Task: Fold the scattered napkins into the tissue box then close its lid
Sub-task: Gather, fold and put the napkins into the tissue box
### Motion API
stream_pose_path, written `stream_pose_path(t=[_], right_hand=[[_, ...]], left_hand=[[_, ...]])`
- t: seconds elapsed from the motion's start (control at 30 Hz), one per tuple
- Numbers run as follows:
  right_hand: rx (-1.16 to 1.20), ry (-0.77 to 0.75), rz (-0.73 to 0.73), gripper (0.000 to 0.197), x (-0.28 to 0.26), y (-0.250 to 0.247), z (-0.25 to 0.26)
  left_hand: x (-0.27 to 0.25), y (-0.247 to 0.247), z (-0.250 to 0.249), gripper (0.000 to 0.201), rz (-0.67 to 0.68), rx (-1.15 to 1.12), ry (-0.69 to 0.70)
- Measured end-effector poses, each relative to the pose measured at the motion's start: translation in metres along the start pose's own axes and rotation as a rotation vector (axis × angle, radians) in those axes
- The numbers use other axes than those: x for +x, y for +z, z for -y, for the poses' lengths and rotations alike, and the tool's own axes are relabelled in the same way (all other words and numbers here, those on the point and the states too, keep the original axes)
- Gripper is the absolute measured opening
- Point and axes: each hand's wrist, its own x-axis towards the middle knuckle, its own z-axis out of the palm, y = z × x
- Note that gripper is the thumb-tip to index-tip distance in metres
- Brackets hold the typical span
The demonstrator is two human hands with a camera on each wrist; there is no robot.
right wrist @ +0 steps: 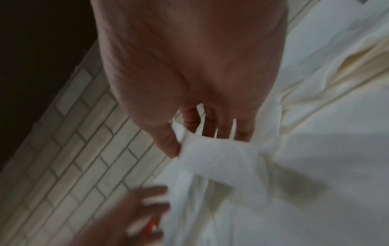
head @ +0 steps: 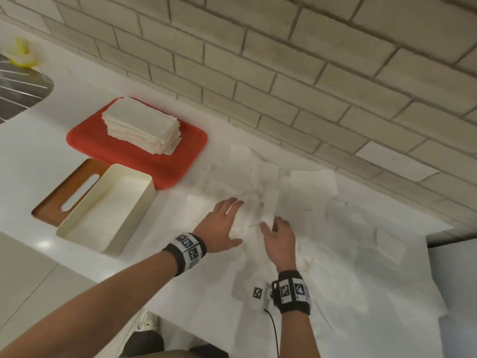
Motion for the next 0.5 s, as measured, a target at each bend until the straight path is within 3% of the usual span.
stream_pose_path(t=[0.07, 0.1, 0.2, 0.3, 0.37, 0.4, 0.5], right_hand=[[0.251, 0.004, -0.022, 0.013, -0.009, -0.026, 0.006], [0.383, -0.001, -0.038, 0.018, -0.013, -0.040, 0.008], [0.630, 0.005, -0.119, 0.044, -0.019, -0.073, 0.008], [0.643, -0.071, -0.112, 0.074, -0.025, -0.088, 0.011], [0.636, -0.154, -0.030, 0.081, -0.031, -0.093, 0.022], [0.644, -0.198, 0.010, 0.075, -0.033, -0.094, 0.028], [0.754, -0.302, 0.086, 0.051, -0.046, -0.093, 0.051]], left_hand=[[0.016, 0.017, 0.000, 0.107, 0.016, 0.060, -0.024], [0.023, 0.021, 0.001, 0.099, 0.014, 0.080, -0.048], [0.040, 0.019, 0.005, 0.061, -0.048, 0.066, -0.082], [0.049, 0.006, 0.010, 0.028, -0.141, -0.059, -0.131], [0.050, -0.002, 0.010, 0.025, -0.233, -0.226, -0.180], [0.048, -0.005, 0.011, 0.027, -0.269, -0.368, -0.229], [0.022, -0.011, 0.006, 0.060, -0.231, -0.937, -0.343]])
